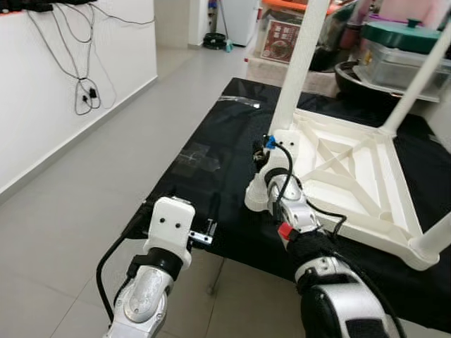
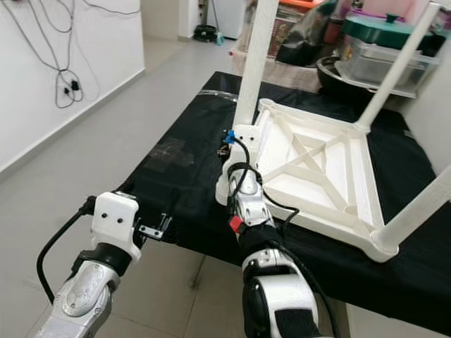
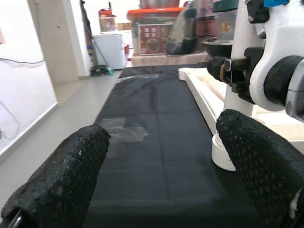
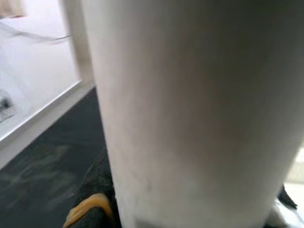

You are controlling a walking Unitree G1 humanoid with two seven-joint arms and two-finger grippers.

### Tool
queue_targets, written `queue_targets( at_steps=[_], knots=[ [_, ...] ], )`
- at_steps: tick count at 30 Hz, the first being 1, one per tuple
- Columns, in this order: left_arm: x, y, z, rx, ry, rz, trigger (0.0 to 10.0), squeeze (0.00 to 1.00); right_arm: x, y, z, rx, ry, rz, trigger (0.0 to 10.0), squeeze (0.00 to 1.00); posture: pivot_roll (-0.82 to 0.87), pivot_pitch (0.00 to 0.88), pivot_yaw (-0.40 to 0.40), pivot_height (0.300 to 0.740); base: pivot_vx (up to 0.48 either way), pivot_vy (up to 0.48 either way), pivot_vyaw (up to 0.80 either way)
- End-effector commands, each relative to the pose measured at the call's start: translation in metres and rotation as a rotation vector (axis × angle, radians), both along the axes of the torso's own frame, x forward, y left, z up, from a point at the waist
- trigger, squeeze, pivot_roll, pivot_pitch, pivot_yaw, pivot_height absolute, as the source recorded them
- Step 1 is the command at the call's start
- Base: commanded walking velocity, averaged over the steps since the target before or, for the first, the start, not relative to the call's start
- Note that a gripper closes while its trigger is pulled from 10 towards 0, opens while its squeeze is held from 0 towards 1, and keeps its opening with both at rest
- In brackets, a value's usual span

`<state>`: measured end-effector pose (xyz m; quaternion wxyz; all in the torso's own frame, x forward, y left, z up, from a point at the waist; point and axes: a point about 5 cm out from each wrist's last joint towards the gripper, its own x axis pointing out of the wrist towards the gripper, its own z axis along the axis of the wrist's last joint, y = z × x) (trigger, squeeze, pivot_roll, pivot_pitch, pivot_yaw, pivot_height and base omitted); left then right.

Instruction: Building children table

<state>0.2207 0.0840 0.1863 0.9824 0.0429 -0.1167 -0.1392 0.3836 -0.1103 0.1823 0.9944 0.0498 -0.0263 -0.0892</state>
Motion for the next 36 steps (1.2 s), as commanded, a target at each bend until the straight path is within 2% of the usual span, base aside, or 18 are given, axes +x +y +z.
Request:
queue_targets(
  at_steps=[1, 2, 3, 4, 7, 8, 12, 13, 14, 16, 17, 18, 20, 22, 29, 33, 34, 36],
  knots=[
    [-0.001, -0.001, -0.003, -0.001, 0.009, -0.005, 10.0, 0.0, -0.005, -0.005, -0.013, 0.011, 0.064, -0.06, 0.0, 0.0, 0.12, 0.06, -0.12, 0.74, 0.0, 0.0, 0.0],
    [-0.001, 0.0, -0.003, -0.002, 0.013, -0.003, 10.0, 0.0, -0.005, 0.003, -0.011, 0.056, 0.044, -0.042, 0.0, 0.0, 0.12, 0.059, -0.121, 0.74, 0.0, 0.0, 0.0],
    [-0.001, 0.0, -0.004, -0.001, 0.015, -0.002, 10.0, 0.0, -0.005, 0.009, -0.008, 0.07, 0.022, -0.016, 5.8, 0.0, 0.12, 0.059, -0.121, 0.74, 0.0, 0.0, 0.0],
    [-0.001, 0.0, -0.004, 0.0, 0.016, -0.003, 10.0, 0.0, -0.004, 0.012, -0.004, 0.072, -0.005, 0.008, 10.0, 0.0, 0.12, 0.061, -0.119, 0.74, 0.0, 0.0, 0.0],
    [-0.001, 0.0, -0.004, -0.001, 0.017, -0.004, 10.0, 0.0, -0.003, 0.018, 0.004, 0.059, -0.06, 0.05, 10.0, 0.0, 0.12, 0.061, -0.118, 0.74, 0.0, 0.0, 0.0],
    [-0.001, 0.0, -0.004, -0.002, 0.019, -0.005, 10.0, 0.0, -0.003, 0.021, 0.011, 0.027, -0.118, 0.096, 10.0, 1.0, 0.11, 0.063, -0.115, 0.74, 0.0, 0.0, 0.0],
    [-0.002, -0.001, -0.006, -0.002, 0.024, -0.011, 10.0, 0.0, -0.007, 0.02, 0.02, -0.074, -0.234, 0.172, 10.0, 1.0, 0.11, 0.065, -0.118, 0.74, 0.0, 0.0, 0.0],
    [-0.002, -0.002, -0.006, -0.003, 0.027, -0.016, 10.0, 0.0, -0.007, 0.024, 0.018, -0.065, -0.233, 0.264, 10.0, 0.0, 0.11, 0.065, -0.118, 0.74, 0.0, 0.0, 0.0],
    [-0.002, -0.002, -0.006, -0.003, 0.027, -0.016, 10.0, 0.0, -0.007, 0.024, 0.018, -0.065, -0.233, 0.264, 10.0, 0.0, 0.11, 0.065, -0.118, 0.74, 0.0, 0.0, 0.0],
    [-0.003, -0.002, -0.007, -0.005, 0.03, -0.024, 10.0, 0.0, -0.008, 0.029, 0.016, -0.046, -0.227, 0.381, 10.0, 0.0, 0.11, 0.065, -0.118, 0.74, 0.0, 0.0, 0.0],
    [-0.004, -0.003, -0.007, -0.007, 0.036, -0.033, 10.0, 0.0, -0.008, 0.034, 0.01, -0.028, -0.182, 0.538, 10.0, 0.0, 0.12, 0.067, -0.116, 0.74, 0.0, 0.0, 0.0],
    [-0.004, -0.003, -0.007, -0.007, 0.036, -0.033, 10.0, 0.0, -0.008, 0.034, 0.01, -0.028, -0.182, 0.538, 10.0, 0.0, 0.12, 0.067, -0.116, 0.74, 0.0, 0.0, 0.0],
    [-0.008, -0.006, -0.011, -0.012, 0.065, -0.086, 10.0, 0.0, -0.012, 0.04, -0.003, -0.043, -0.087, 0.922, 10.0, 0.0, 0.11, 0.068, -0.115, 0.74, 0.0, 0.0, 0.0],
    [-0.013, -0.008, -0.015, -0.01, 0.09, -0.129, 10.0, 0.0, -0.013, 0.037, -0.008, -0.042, -0.032, 1.093, 10.0, 0.0, 0.11, 0.069, -0.115, 0.74, 0.0, 0.0, 0.0],
    [-0.025, -0.007, -0.018, 0.002, 0.107, -0.168, 10.0, 0.0, -0.007, 0.035, -0.001, -0.087, 0.002, 1.201, 10.0, 0.0, 0.12, 0.07, -0.121, 0.74, 0.0, 0.0, 0.0],
    [-0.026, -0.006, -0.014, 0.012, 0.082, -0.162, 10.0, 0.0, -0.002, 0.038, 0.005, -0.091, -0.018, 1.159, 10.0, 0.0, 0.12, 0.068, -0.125, 0.74, 0.0, 0.0, 0.0],
    [-0.025, -0.006, -0.013, 0.013, 0.074, -0.159, 10.0, 0.0, 0.001, 0.038, 0.007, -0.08, -0.028, 1.106, 0.0, 0.0, 0.12, 0.068, -0.126, 0.74, 0.0, 0.0, 0.0],
    [-0.025, -0.006, -0.012, 0.013, 0.07, -0.158, 10.0, 0.0, 0.002, 0.038, 0.008, -0.065, -0.034, 1.086, 0.0, 0.0, 0.12, 0.068, -0.126, 0.74, 0.0, 0.0, 0.0]
  ],
)
